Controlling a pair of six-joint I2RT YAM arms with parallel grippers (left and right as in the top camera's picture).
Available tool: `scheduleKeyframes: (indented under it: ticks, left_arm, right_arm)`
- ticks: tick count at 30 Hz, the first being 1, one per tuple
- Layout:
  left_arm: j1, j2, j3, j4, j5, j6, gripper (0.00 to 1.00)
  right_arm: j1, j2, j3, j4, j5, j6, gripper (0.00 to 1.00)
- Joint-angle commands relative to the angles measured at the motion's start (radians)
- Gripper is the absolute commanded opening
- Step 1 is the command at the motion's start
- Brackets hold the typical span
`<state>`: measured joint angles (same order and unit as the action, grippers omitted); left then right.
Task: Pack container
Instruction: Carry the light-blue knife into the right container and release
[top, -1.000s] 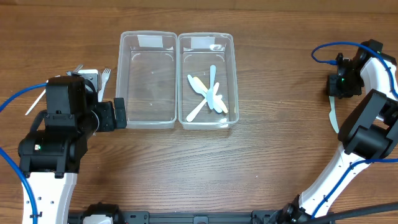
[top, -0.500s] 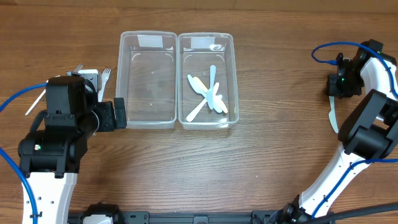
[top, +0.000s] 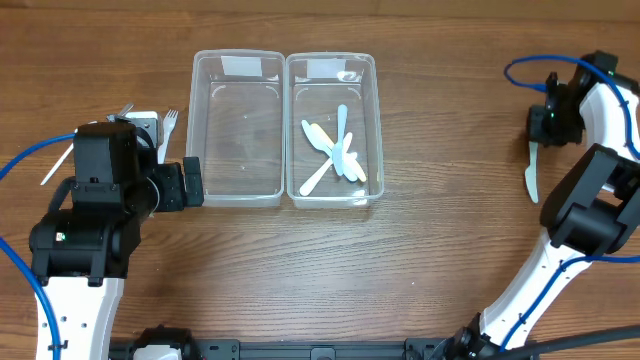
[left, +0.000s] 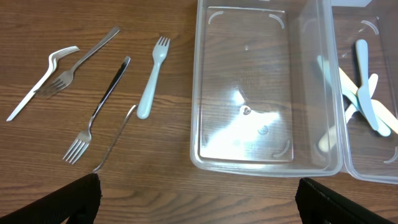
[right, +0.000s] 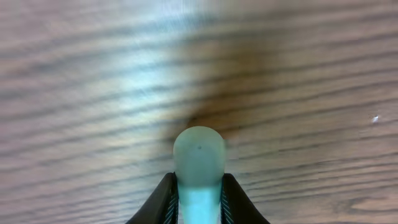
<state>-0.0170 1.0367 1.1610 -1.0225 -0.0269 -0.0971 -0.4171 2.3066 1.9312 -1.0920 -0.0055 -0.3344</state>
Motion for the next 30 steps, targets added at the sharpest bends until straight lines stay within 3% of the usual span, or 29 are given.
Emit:
scheduleKeyframes:
  ticks: [1, 7, 13, 22, 30]
  left_arm:
    - [0.01, 0.003, 0.022, 0.018, -0.006, 0.023, 1.0]
    - [0.01, 0.003, 0.022, 0.038, -0.006, 0.023, 1.0]
    - [0.01, 0.003, 0.022, 0.04, -0.006, 0.022, 1.0]
    - [0.01, 0.003, 0.022, 0.036, -0.006, 0.013, 1.0]
    - [0.01, 0.003, 0.022, 0.032, -0.006, 0.003, 1.0]
  right_arm:
    - [0.049, -0.18, 0.082, -0.004, -0.023, 0.132, 0.04]
    - [0.154, -0.363, 0.113, -0.064, -0.022, 0.256, 0.04]
    - [0.384, -0.506, 0.113, -0.188, 0.031, 0.446, 0.04]
    - [0.744, -0.504, 0.112, -0.216, 0.05, 0.659, 0.04]
    - [0.822, -0.358, 0.084, -0.224, 0.005, 0.705, 0.04]
